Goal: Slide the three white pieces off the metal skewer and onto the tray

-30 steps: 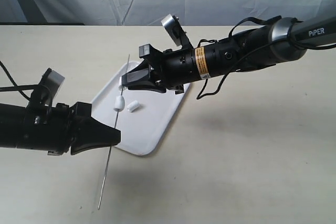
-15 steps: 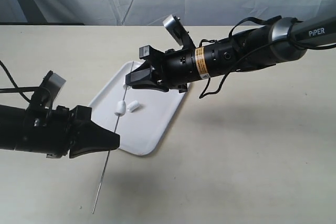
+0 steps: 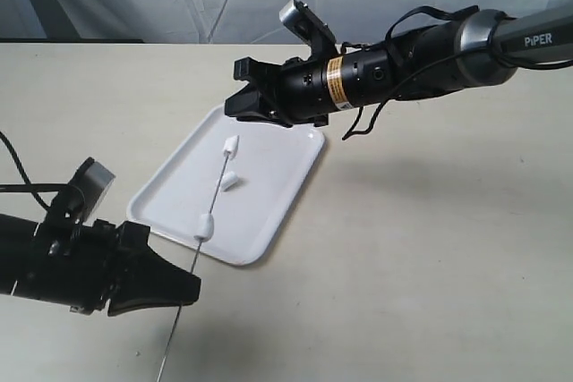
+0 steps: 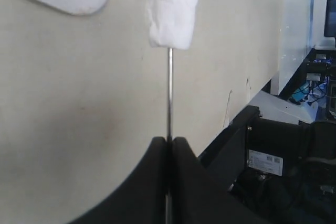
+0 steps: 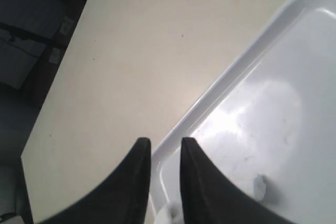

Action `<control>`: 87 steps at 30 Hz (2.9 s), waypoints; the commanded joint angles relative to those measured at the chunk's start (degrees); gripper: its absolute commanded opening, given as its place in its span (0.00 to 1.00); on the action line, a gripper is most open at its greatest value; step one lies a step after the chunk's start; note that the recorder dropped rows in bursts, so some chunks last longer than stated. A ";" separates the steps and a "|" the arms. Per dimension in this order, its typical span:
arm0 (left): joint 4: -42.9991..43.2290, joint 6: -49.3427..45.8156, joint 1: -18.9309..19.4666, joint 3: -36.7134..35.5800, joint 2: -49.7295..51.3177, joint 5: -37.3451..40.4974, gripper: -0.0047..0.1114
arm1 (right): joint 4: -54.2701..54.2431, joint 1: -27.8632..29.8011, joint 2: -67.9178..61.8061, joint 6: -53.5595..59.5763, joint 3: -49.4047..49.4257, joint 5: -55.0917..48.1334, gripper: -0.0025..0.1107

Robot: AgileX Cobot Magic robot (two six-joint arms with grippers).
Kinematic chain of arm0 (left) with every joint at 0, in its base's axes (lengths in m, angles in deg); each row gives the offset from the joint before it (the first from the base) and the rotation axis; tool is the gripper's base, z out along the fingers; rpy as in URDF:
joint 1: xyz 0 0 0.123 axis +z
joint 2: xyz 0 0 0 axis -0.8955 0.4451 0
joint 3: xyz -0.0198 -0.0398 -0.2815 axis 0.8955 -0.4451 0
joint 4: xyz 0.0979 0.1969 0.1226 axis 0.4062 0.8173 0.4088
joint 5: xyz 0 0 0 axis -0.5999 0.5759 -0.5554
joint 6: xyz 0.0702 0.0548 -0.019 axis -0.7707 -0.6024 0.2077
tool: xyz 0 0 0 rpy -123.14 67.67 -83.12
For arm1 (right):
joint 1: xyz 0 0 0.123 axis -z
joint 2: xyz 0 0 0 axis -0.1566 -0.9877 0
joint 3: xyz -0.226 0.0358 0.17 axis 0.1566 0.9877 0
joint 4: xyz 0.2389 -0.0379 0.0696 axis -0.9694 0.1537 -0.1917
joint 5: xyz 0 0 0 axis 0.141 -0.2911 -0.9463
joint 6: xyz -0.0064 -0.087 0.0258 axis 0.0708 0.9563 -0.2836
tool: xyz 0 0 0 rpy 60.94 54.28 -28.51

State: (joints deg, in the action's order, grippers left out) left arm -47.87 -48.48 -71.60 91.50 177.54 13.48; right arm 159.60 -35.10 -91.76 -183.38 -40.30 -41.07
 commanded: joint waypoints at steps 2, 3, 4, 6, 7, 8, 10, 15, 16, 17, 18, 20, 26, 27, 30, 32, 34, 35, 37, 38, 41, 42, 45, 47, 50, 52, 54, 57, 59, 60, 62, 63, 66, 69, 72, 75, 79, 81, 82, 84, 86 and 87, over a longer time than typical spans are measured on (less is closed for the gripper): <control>0.08 -0.96 0.13 -1.98 -0.10 2.10 0.04 | 2.46 0.11 0.01 -0.28 -0.58 -1.99 0.20; 0.08 -0.96 0.13 -2.00 -0.10 1.92 0.04 | 3.14 0.11 0.01 -0.28 -0.58 -1.99 0.20; -0.35 -1.10 0.13 -2.00 -0.10 1.95 0.04 | 3.99 0.11 0.01 -0.38 -0.58 -1.99 0.20; -1.88 -2.05 0.13 -2.00 -0.10 1.95 0.04 | 6.85 0.11 0.01 -0.37 -0.58 -1.79 0.20; -2.90 -2.50 0.13 -2.00 -0.10 1.95 0.04 | 8.33 0.11 0.01 -0.52 -0.58 -1.79 0.21; -3.65 -2.95 0.13 -2.00 -0.10 1.95 0.04 | 9.48 0.11 0.01 -1.18 -0.58 -1.79 0.24; -5.13 -3.87 0.13 -2.00 -0.10 1.45 0.04 | 10.35 0.11 0.01 -2.98 -0.58 -1.79 0.31; -5.65 -3.98 0.13 -2.00 -0.10 -1.08 0.04 | 10.12 0.11 0.01 -4.50 -0.58 1.48 0.40; -5.94 -3.98 0.13 -2.00 -0.10 -1.42 0.04 | 10.12 0.11 0.01 -4.50 -0.58 2.34 0.39; -6.19 -3.98 0.13 -2.00 -0.10 -1.72 0.04 | 9.71 0.11 0.01 -4.50 -0.58 3.22 0.38; -6.45 -3.98 0.13 -2.00 -0.10 -1.97 0.04 | 9.41 0.11 0.01 -4.50 -0.58 3.84 0.37; -6.57 -3.98 0.13 -2.00 -0.10 -1.95 0.04 | 9.41 -0.30 0.01 -4.50 -0.58 3.86 0.35; -6.72 -3.98 0.13 -2.00 -0.10 -1.95 0.04 | 9.41 -1.50 0.01 -4.63 -0.58 4.36 0.34; -6.72 -3.98 0.13 -2.00 -0.10 -1.95 0.04 | 9.41 -1.53 0.01 -4.63 -0.58 4.51 0.34; -6.72 -3.98 0.13 -2.00 -0.10 -1.95 0.04 | 9.41 -1.66 0.01 -4.63 -0.58 5.61 0.34; -6.72 -4.08 0.13 -2.00 -0.10 -1.85 0.04 | 9.41 -1.93 0.01 -4.63 -0.58 5.17 0.34; -6.72 -4.07 0.13 -2.00 -0.10 -0.99 0.04 | 9.41 -1.93 0.01 -4.63 -0.58 5.00 0.34; -6.72 -4.07 0.13 -2.00 -0.10 -0.26 0.04 | 9.41 -1.93 0.01 -4.63 -0.58 5.00 0.34; -6.72 -4.23 0.13 -2.00 -0.10 0.66 0.04 | 9.41 -1.93 0.01 -4.63 -0.58 4.91 0.29; -6.72 -4.47 0.13 -2.00 -0.10 1.05 0.04 | 9.41 -1.93 0.01 -4.63 -0.58 4.91 0.22; -6.72 -4.47 0.13 -2.00 -0.10 1.05 0.04 | 9.41 -1.93 0.01 -4.63 -0.58 4.91 0.16; -6.40 -4.46 0.13 -2.00 -0.10 1.28 0.04 | 9.41 -1.93 0.01 -4.63 -0.58 4.59 0.16; -5.76 -4.46 0.13 -2.00 -0.10 2.81 0.04 | 9.41 -1.93 0.01 -4.63 -0.58 2.83 0.16; -5.38 -4.46 0.13 -2.00 -0.10 3.52 0.04 | 9.41 -1.93 0.01 -4.78 -0.58 1.39 0.16; -5.01 -4.46 0.13 -2.00 -0.10 3.77 0.04 | 9.41 -1.93 0.01 -4.78 -0.58 -0.94 0.16; -5.02 -4.46 0.13 -2.12 -0.10 3.88 0.04 | 9.41 -1.93 0.01 -4.78 -0.58 -2.59 0.16; -5.02 -4.46 0.13 -2.12 -0.10 3.88 0.04 | 9.28 -1.93 0.01 -4.78 -0.58 -4.59 0.16; -4.98 -4.46 0.13 -2.10 -0.10 4.02 0.04 | 9.28 -1.93 0.01 -4.78 -0.58 -5.97 0.16; -4.11 -3.99 0.13 -2.28 -0.10 4.02 0.04 | 9.16 -1.93 0.01 -4.78 -0.58 -7.19 0.16; -4.11 -3.99 0.13 -2.49 -0.10 4.02 0.04 | 8.99 -1.93 0.01 -4.78 -0.58 -8.02 0.16; -4.11 -3.99 0.13 -3.30 -0.10 4.02 0.04 | 8.99 -1.93 0.01 -4.78 -0.58 -9.53 0.16; -4.21 -3.99 0.13 -3.72 -0.10 3.89 0.04 | 8.99 -1.93 0.01 -4.78 -0.58 -10.10 0.16; -4.21 -4.10 0.13 -4.66 -0.10 2.50 0.04 | 8.99 -1.93 0.01 -3.90 -0.58 -10.08 0.16; -4.88 -4.10 0.13 -4.82 -0.10 1.58 0.04 | 9.35 -1.93 0.01 -3.90 -0.58 -7.39 0.16; -8.02 -4.10 0.13 -4.66 -0.10 -0.04 0.04 | 9.62 -1.93 0.01 -4.28 -0.58 -0.29 0.16; -7.01 -4.10 0.13 -4.24 -0.10 -0.65 0.04 | 10.26 -1.93 0.01 -4.28 -0.58 3.25 0.16; -7.84 -4.10 0.13 -4.19 -0.10 -1.99 0.04 | 12.24 -1.93 0.01 -4.39 -0.47 4.14 0.16; -8.91 -4.10 0.13 -4.19 -0.10 -3.69 0.04 | 12.65 -1.93 0.01 -4.39 -0.47 6.41 0.16; -8.98 -4.10 0.13 -4.10 -0.10 -4.13 0.04 | 12.65 -2.06 0.01 -4.39 -0.47 7.36 0.16; -8.75 -4.10 0.13 -3.78 -0.10 -4.33 0.04 | 12.65 -2.19 0.01 -4.39 -0.47 7.44 0.16; -8.66 -4.10 0.13 -3.66 -0.10 -3.67 0.04 | 11.97 -2.76 0.01 -4.39 -0.47 5.94 0.16; -8.66 -4.10 0.13 -3.66 -0.10 -3.41 0.04 | 11.97 -3.47 0.01 -4.39 -0.47 5.09 0.16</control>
State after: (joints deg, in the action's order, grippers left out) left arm -55.69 -52.38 -71.60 87.56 177.54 9.28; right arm 171.70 -37.57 -91.76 -186.82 -40.53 -34.67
